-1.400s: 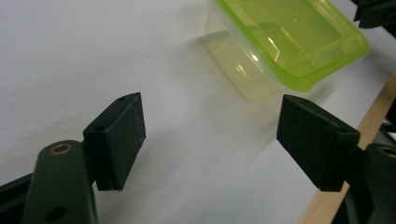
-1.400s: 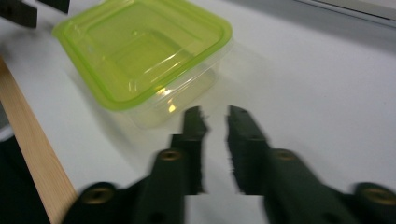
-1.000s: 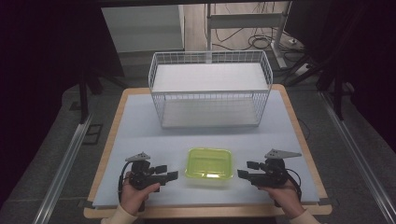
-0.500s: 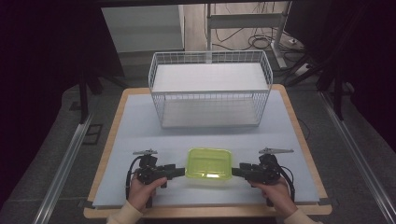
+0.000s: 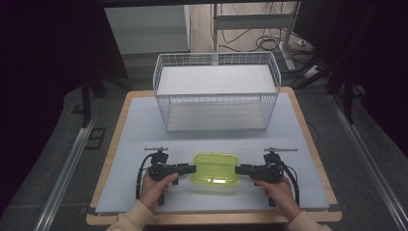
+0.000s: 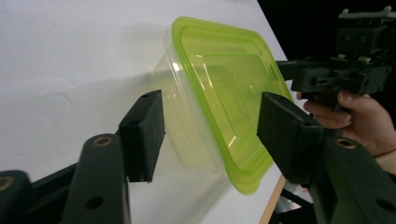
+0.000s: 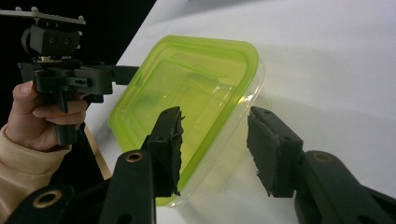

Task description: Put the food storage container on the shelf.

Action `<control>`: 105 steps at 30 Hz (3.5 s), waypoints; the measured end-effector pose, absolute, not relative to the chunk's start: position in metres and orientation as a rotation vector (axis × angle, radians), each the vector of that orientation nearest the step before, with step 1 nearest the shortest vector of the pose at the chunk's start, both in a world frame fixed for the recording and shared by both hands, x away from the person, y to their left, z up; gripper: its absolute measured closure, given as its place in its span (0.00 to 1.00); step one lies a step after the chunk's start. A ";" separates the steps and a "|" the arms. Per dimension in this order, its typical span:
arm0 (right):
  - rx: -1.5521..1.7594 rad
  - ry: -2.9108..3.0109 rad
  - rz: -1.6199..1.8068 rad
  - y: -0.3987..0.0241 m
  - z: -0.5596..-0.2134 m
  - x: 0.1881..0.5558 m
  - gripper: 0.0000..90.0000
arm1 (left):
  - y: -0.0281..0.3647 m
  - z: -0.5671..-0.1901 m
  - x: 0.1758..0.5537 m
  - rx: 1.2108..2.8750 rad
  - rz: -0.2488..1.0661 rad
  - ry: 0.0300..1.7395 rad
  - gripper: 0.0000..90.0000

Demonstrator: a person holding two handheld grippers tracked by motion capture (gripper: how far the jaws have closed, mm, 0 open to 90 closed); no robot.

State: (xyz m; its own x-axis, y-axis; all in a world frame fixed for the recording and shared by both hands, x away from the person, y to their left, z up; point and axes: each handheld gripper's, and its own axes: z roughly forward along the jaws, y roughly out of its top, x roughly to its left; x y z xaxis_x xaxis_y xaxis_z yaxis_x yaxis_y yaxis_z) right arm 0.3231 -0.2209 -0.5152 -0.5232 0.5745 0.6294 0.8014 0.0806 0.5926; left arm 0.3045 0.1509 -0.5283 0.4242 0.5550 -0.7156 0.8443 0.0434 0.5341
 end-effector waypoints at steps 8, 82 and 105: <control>-1.382 -2.135 -1.386 -0.214 -0.519 0.326 0.74 | 0.143 -0.535 0.313 1.655 -0.393 1.233 0.67; -1.281 -2.209 -1.646 -0.221 -0.456 0.332 0.91 | 0.141 -0.466 0.308 1.670 -0.172 1.136 0.89; -1.221 -2.282 -1.670 -0.210 -0.403 0.356 0.91 | 0.150 -0.426 0.325 1.630 -0.126 1.115 0.90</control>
State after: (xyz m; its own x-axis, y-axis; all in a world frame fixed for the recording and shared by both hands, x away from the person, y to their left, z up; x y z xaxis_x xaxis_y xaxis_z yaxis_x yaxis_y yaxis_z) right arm 0.3559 -0.2095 -0.4030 -0.6839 0.5537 0.4750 0.6202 0.0983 0.7783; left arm 0.3253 0.1501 -0.4261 0.5506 0.5902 -0.5903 0.7068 0.0465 0.7059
